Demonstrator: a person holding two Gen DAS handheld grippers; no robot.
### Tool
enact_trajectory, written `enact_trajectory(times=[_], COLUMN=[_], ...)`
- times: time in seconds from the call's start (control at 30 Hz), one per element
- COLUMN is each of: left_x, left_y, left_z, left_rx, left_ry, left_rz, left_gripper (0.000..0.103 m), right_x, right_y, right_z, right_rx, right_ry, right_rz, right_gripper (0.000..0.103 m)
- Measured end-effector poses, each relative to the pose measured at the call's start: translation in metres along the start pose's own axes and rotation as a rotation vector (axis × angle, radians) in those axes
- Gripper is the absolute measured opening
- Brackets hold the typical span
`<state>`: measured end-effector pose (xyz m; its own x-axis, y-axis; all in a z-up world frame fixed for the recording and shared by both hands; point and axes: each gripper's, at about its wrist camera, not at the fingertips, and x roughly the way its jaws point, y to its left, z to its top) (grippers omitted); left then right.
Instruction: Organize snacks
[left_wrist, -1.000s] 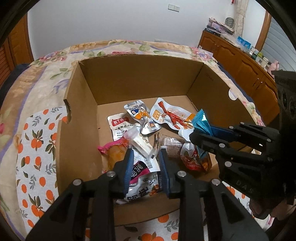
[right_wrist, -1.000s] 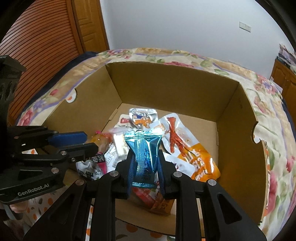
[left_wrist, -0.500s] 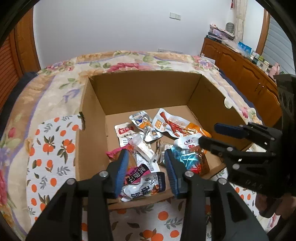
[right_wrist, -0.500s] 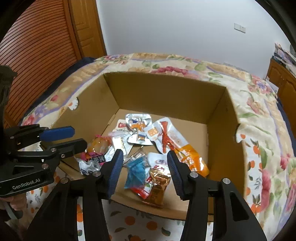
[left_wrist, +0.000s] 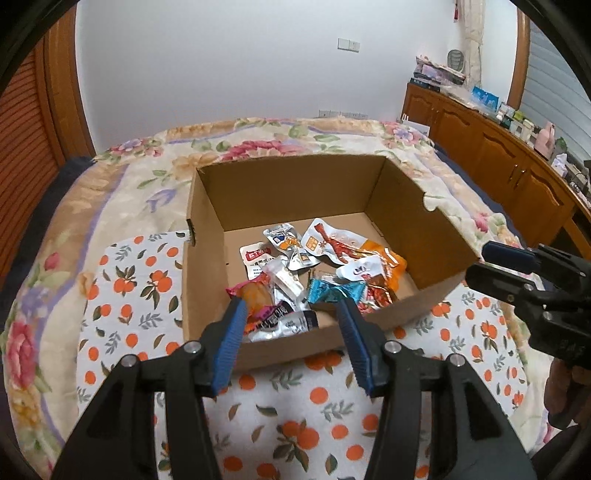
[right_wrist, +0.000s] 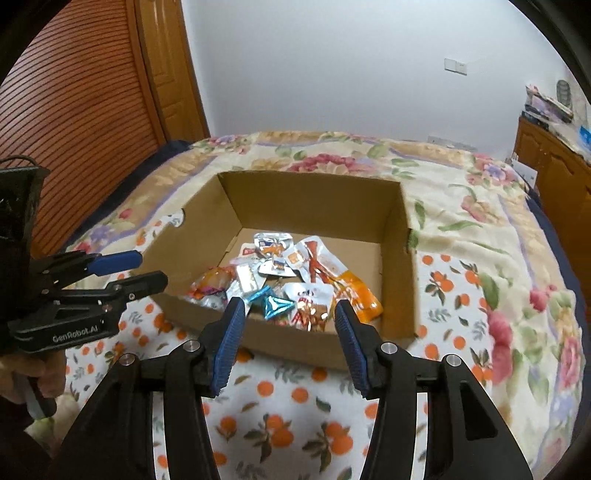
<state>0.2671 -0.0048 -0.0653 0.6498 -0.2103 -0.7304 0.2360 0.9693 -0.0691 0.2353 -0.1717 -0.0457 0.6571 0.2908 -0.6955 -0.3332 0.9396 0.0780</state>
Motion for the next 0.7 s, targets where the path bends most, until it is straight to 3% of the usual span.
enact_trajectory(times=[0.43,0.7], left_x=[-0.066,-0.092], left_y=[-0.020,-0.028], left_z=[-0.032,-0.050], left_rx=[-0.010,-0.009], left_ry=[-0.042,-0.072], left_rz=[0.005,0.028], left_gripper=[0.056,0.067], right_x=[-0.082,-0.108], right_y=[0.015,0.019], right_z=[-0.029,-0.046], right_rx=[-0.003,0.020], right_ry=[-0.049,-0.068], right_rz=[-0.012,-0.016], right_gripper=[0.053,0.065])
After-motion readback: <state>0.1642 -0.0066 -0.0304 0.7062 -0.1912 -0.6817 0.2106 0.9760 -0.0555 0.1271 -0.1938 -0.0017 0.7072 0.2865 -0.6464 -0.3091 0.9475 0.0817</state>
